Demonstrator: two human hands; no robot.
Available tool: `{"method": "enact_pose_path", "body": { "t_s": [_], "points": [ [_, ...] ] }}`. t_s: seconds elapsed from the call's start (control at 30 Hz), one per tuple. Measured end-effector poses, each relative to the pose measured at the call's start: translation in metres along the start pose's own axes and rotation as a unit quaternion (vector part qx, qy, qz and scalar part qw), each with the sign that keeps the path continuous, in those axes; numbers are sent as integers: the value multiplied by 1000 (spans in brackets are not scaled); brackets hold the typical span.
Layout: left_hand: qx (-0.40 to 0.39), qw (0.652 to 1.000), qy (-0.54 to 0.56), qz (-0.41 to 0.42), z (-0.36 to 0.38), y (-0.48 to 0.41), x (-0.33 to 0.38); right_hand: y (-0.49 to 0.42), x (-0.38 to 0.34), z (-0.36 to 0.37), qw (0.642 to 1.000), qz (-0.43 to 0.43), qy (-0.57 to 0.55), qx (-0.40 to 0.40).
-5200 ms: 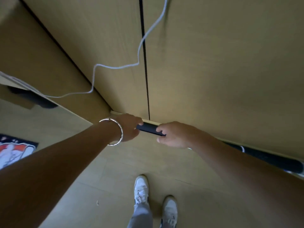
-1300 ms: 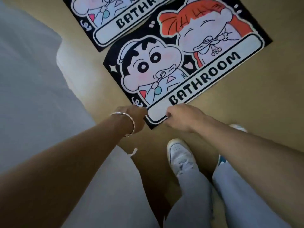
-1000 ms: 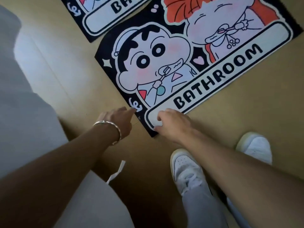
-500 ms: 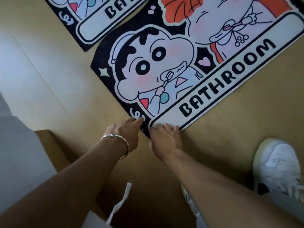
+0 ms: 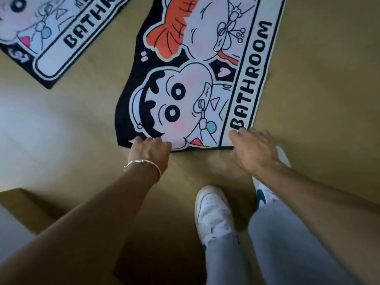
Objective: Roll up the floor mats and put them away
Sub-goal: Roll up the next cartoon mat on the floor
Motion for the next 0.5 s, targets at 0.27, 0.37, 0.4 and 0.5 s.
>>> {"method": "enact_pose_path", "body": {
  "t_s": [0.27,0.37,0.4,0.5],
  "points": [
    [42,995,82,42,-6,2,77,13,74,18,998,56,28,-7],
    [41,994,94,28,-3,-17,85,-4,93,22,997,72,30,-20],
    [39,995,93,24,-3,-23,85,-9,97,21,997,71,22,-14],
    [43,995,80,49,-13,-44,90,-18,116,15,996,90,14,12]
  ]
}}
Point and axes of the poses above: each hand's wrist, its own y-axis away from the middle knuckle, its own z-axis out of the palm, x = y × z, the point moved 2 cm from there along -y, towards the middle knuckle, and after that the axes turned 12 degrees about -y, right-handed, at the moved point
